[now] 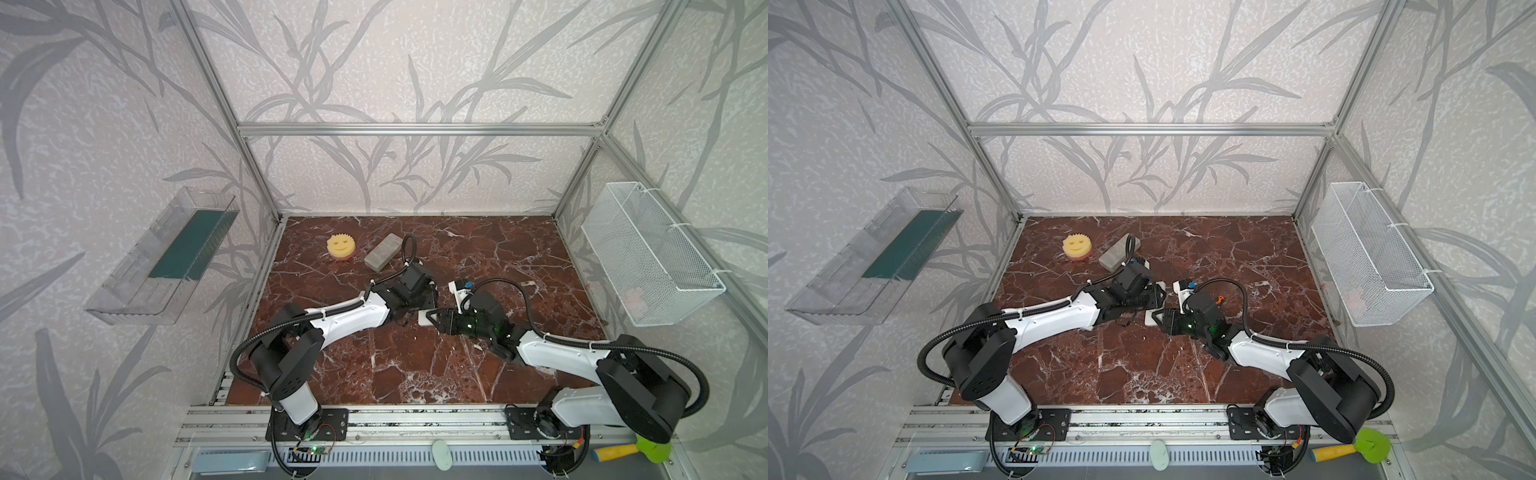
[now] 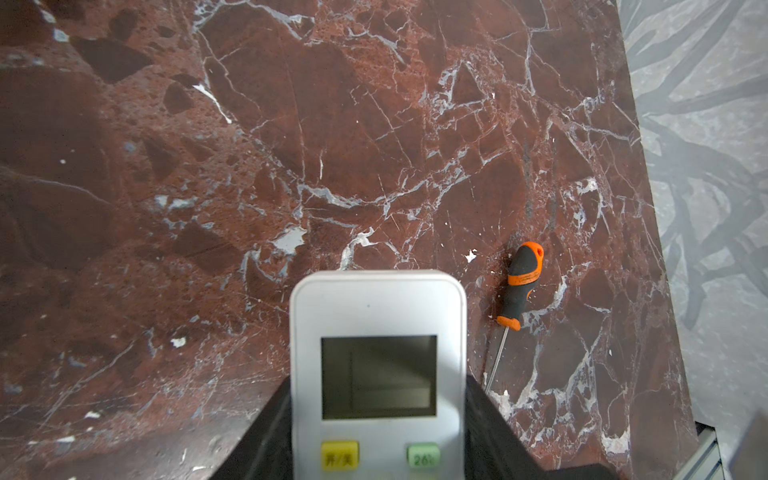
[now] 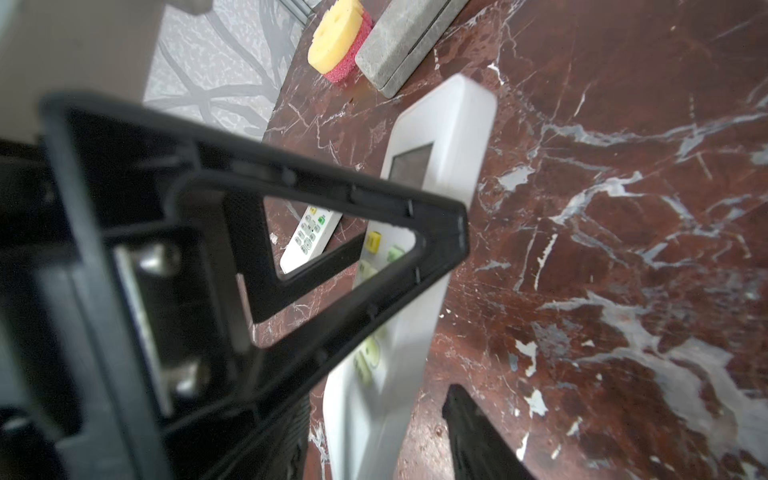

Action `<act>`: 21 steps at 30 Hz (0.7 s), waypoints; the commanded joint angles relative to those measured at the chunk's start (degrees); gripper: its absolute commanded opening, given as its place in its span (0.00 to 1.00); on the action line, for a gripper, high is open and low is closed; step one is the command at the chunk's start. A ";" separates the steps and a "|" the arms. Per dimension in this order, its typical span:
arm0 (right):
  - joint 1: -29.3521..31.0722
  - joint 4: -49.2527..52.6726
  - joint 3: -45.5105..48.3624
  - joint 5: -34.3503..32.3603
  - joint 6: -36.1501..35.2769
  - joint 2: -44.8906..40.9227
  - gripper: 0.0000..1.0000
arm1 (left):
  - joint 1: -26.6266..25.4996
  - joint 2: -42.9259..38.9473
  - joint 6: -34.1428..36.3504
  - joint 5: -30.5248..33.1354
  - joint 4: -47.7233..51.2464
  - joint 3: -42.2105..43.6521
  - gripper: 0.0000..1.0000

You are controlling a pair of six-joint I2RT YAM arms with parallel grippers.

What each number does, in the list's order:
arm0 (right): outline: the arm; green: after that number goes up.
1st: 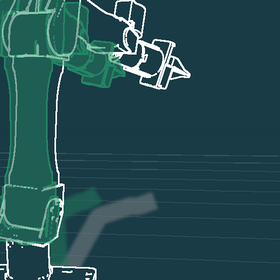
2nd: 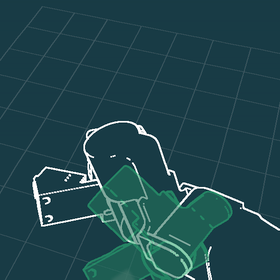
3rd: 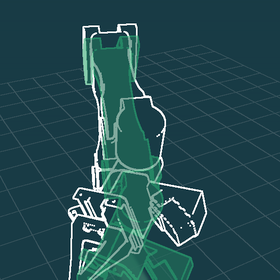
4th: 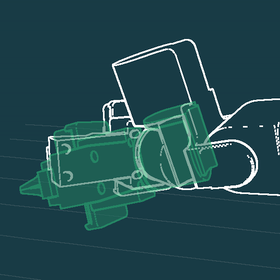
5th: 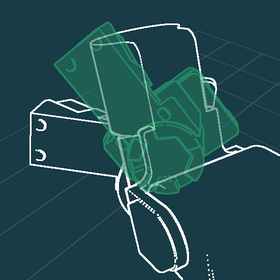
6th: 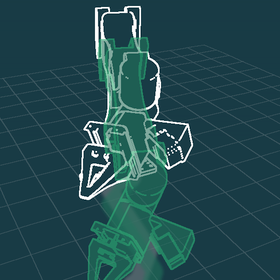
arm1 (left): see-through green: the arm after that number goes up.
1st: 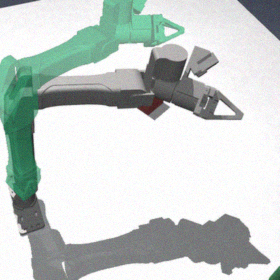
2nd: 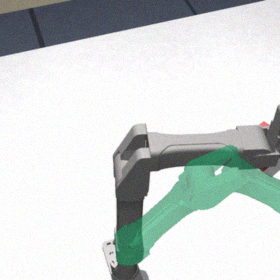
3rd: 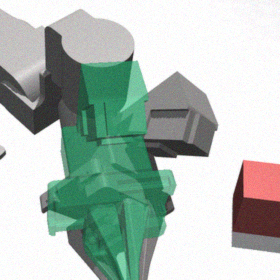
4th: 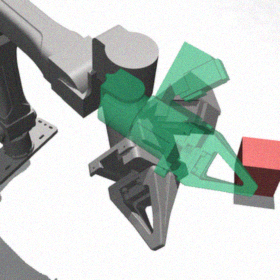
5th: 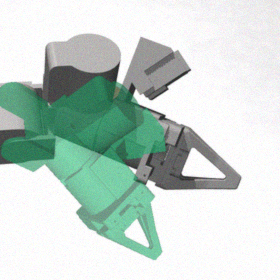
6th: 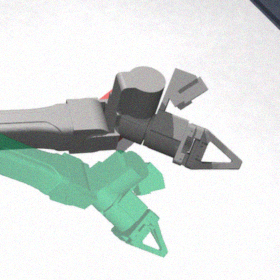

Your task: Unload the batteries from the remote control

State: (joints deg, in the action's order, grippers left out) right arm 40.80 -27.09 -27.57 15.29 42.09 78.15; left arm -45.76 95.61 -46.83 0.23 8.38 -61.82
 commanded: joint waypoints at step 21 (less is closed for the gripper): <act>1.82 8.22 -7.97 -1.27 -4.60 5.36 0.19 | -0.25 -3.97 -1.10 6.86 3.40 -0.80 0.57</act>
State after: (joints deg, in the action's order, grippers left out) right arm 41.93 -22.00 -33.65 15.53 41.78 83.33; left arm -45.93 94.06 -48.14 3.88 10.81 -62.19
